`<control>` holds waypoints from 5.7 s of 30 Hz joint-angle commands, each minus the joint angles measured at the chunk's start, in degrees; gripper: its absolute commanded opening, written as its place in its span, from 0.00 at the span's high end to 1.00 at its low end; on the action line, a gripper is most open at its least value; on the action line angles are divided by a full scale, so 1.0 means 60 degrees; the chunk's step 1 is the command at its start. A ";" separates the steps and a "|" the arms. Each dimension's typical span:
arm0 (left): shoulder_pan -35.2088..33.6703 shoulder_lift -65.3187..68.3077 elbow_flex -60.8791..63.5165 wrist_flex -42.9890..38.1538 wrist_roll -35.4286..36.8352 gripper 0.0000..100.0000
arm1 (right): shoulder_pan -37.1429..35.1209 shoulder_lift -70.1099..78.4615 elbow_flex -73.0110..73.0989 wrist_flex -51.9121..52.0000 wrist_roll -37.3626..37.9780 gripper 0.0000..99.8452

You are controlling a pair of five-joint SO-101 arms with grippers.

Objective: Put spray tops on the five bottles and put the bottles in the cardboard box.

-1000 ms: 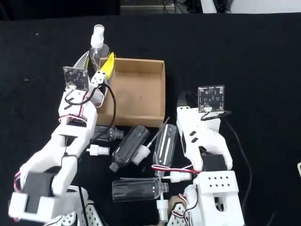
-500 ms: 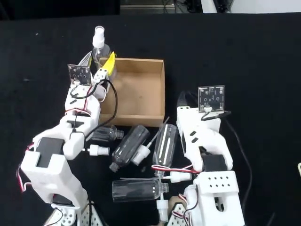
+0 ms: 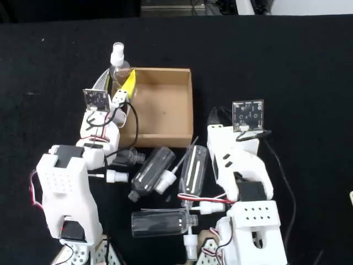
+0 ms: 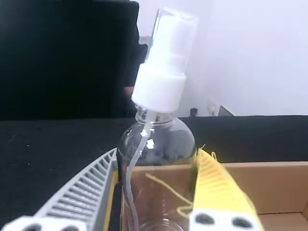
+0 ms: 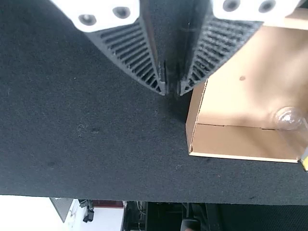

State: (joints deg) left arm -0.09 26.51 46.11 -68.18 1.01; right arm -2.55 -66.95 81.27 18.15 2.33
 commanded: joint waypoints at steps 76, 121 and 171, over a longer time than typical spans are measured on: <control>-0.1458 -0.8879 0.0857 1.3216 -0.0249 0.79 | 0.0147 -0.0212 -0.0022 -0.0234 -0.0073 0.97; 0.0081 -0.4967 -0.2894 1.9663 -0.0029 0.79 | 0.0132 -0.0256 0.0095 -0.0293 -0.0073 0.97; 0.0066 -0.4952 -0.2645 1.9414 -0.0044 0.79 | -0.1582 0.9209 -0.5883 0.0410 -0.1084 1.00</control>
State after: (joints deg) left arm -0.35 -2.24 30.46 48.84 1.27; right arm -13.36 -11.56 48.84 21.76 -4.26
